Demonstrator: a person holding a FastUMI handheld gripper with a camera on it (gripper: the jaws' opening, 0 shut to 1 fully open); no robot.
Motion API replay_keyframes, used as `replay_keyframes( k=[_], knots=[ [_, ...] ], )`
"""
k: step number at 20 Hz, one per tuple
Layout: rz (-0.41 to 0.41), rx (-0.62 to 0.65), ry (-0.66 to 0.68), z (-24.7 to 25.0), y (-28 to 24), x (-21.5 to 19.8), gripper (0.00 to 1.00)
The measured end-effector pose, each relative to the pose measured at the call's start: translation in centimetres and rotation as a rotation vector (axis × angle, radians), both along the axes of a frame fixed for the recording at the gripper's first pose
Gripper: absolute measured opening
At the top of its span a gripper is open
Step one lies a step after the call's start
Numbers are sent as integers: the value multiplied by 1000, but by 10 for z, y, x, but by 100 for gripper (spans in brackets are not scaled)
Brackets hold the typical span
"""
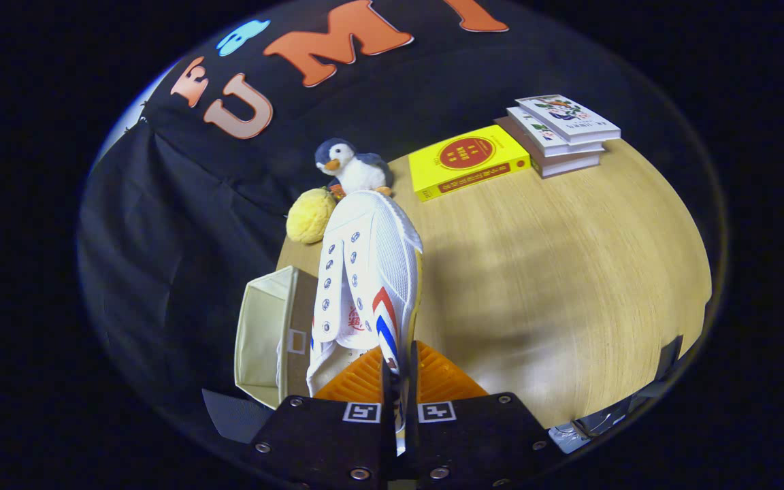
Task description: Open the storage box then place both shoes into the box .Put the left shoe in first, then the right shoe, with the right side of both shoes facing outward in a uniform manner.
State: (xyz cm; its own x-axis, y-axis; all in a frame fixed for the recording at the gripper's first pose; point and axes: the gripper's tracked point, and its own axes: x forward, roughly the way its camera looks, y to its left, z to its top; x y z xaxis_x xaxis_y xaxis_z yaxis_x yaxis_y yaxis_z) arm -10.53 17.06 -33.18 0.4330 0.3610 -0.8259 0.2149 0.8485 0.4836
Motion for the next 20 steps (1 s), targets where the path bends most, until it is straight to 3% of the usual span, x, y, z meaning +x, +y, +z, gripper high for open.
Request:
replay_keyframes(
  k=[4,8,14,16,17,19,20],
  knots=[
    [100,62,-8,22,81,11,5],
    [183,84,38,10,154,12,5],
    [179,46,167,-31,193,4,7],
    [145,101,163,-17,203,2,18],
    [141,115,142,-10,205,4,33],
    [146,147,71,9,200,17,48],
    [142,151,21,18,190,24,48]
  ],
)
